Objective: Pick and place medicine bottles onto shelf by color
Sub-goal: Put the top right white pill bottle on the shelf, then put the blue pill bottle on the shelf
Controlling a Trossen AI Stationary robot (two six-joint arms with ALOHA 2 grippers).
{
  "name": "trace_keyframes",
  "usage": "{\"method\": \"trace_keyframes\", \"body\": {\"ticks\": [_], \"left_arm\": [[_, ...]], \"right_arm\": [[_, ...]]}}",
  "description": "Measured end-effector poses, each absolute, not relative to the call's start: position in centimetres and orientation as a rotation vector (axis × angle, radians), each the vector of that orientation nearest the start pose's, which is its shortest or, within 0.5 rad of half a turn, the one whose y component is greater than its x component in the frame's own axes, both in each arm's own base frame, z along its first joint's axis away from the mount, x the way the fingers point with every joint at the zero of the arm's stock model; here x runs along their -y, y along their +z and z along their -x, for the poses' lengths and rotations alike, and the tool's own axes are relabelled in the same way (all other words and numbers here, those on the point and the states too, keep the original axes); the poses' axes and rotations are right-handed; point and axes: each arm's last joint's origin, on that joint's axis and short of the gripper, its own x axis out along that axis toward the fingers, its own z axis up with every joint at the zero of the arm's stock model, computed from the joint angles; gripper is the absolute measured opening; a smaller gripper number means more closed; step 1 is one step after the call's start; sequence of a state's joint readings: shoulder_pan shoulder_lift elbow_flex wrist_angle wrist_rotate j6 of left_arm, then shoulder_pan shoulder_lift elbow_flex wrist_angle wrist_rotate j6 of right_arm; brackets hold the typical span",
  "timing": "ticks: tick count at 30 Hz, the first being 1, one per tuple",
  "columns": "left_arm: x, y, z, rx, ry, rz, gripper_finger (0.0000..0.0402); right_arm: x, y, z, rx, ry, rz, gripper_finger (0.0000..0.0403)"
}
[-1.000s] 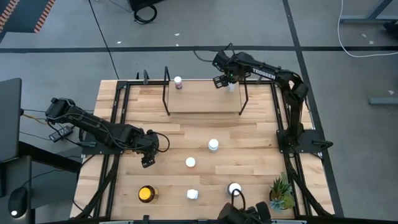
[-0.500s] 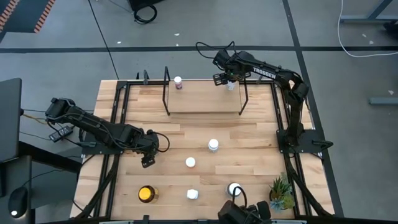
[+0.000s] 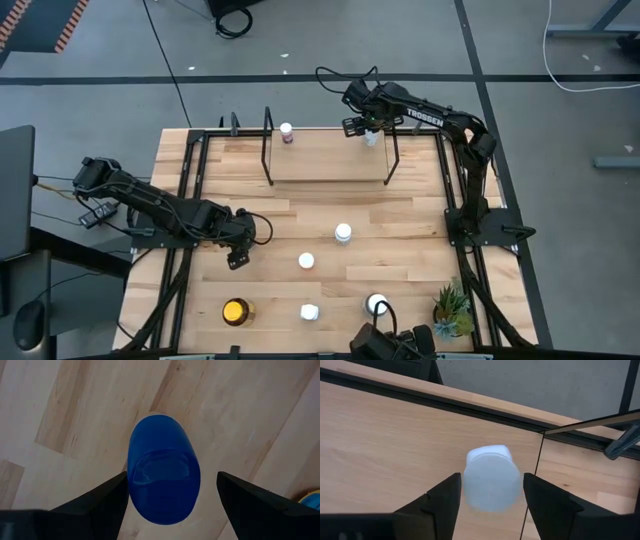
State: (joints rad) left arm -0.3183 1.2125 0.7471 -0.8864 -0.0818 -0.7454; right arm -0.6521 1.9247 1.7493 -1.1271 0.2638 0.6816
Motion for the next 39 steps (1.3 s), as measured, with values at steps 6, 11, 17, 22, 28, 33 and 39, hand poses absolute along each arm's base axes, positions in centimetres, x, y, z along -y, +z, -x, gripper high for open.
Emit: {"method": "trace_keyframes", "body": {"ticks": [6,11,17,22,28,33,39], "left_arm": [[5.9,20.0,-18.5,-1.313,0.298,0.36,0.0302],[5.9,20.0,-18.5,-1.313,0.298,0.36,0.0302],[5.9,20.0,-18.5,-1.313,0.298,0.36,0.0302],[5.9,20.0,-18.5,-1.313,0.298,0.36,0.0302],[5.9,20.0,-18.5,-1.314,0.299,0.36,0.0302],[5.9,20.0,-18.5,-1.314,0.299,0.36,0.0302],[5.9,20.0,-18.5,-1.313,0.299,0.361,0.0302]], "right_arm": [[24.2,27.5,-30.4,-1.0,-1.227,-0.817,0.0231],[24.2,27.5,-30.4,-1.005,-1.22,-0.814,0.0232],[24.0,27.4,-30.4,-1.056,-1.164,-0.795,0.0232],[23.3,27.4,-30.4,-1.12,-1.115,-0.782,0.0232],[21.5,27.3,-31.3,-1.174,-1.067,-0.756,0.0232],[20.8,27.3,-31.7,-1.178,-1.055,-0.748,0.0232],[21.3,27.4,-31.4,-1.168,-1.094,-0.729,0.0231]]}}
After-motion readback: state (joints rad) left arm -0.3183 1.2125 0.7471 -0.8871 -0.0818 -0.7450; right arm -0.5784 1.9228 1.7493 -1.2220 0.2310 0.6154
